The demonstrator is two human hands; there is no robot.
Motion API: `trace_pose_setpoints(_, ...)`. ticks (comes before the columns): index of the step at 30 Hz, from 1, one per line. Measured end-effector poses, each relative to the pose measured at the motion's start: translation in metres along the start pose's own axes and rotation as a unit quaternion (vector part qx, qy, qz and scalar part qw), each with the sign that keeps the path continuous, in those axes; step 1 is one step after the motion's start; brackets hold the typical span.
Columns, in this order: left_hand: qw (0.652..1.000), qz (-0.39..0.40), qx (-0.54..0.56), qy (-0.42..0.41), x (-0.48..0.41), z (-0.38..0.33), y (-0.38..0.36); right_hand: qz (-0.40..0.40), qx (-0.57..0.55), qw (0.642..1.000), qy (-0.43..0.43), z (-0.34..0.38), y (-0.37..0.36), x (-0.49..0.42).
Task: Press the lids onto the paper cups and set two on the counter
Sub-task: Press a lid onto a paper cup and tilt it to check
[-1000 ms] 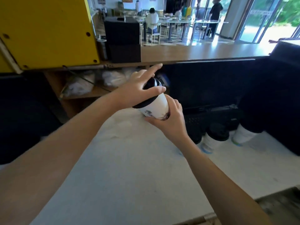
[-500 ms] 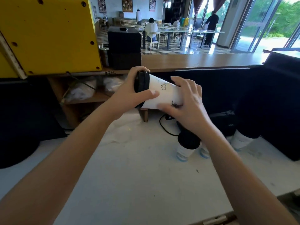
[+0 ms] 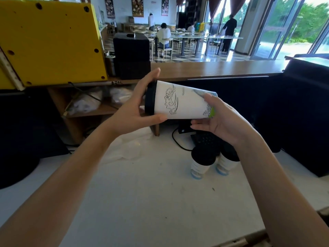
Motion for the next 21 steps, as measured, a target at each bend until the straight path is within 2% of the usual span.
trace_pose_setpoints(2,0.987,-0.025,0.136,0.078,0.000,0.011,0.002,0.014,-0.008,0.999,0.050,0.004,0.002,0.001)
trace_pose_setpoints(4,0.946,-0.028,0.276,0.167,0.002,0.023,-0.003,0.046,-0.009,0.995,0.088,0.008,0.000,0.003)
trace_pose_setpoints(5,0.930,-0.008,0.308,0.199,0.002,0.026,-0.007,0.065,-0.007,0.993,0.101,0.010,0.000,0.004)
trace_pose_setpoints(8,0.909,0.035,0.327,0.258,0.002,0.028,-0.017,0.094,0.066,0.984,0.138,0.019,0.001,0.007)
trace_pose_setpoints(10,0.900,0.002,0.317,0.299,0.000,0.030,-0.016,0.081,0.138,0.975,0.152,0.026,0.003,0.008)
trace_pose_setpoints(12,0.903,-0.044,0.285,0.319,-0.002,0.033,-0.016,0.078,0.159,0.974,0.144,0.028,0.003,0.008)
trace_pose_setpoints(15,0.919,-0.095,0.248,0.292,-0.005,0.032,-0.019,0.083,0.098,0.987,0.100,0.023,0.008,0.004)
trace_pose_setpoints(17,0.945,-0.107,0.202,0.233,-0.007,0.026,-0.019,0.036,0.045,0.998,0.036,0.014,0.016,-0.002)
trace_pose_setpoints(19,0.980,-0.099,0.094,0.147,-0.009,0.012,-0.016,-0.009,0.074,0.997,-0.025,0.006,0.018,-0.005)
trace_pose_setpoints(21,0.996,-0.062,-0.007,0.064,-0.011,-0.002,-0.016,-0.018,0.126,0.991,-0.044,0.001,0.016,-0.006)
Point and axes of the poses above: each hand's wrist, its own x-axis away from the middle knuckle, its own y-axis out of the back of the hand, z = x × y, the point moved 8 cm from there along -x, towards the middle knuckle, and after that the axes turned 5 degrees about -y, right-handed, at the moved point
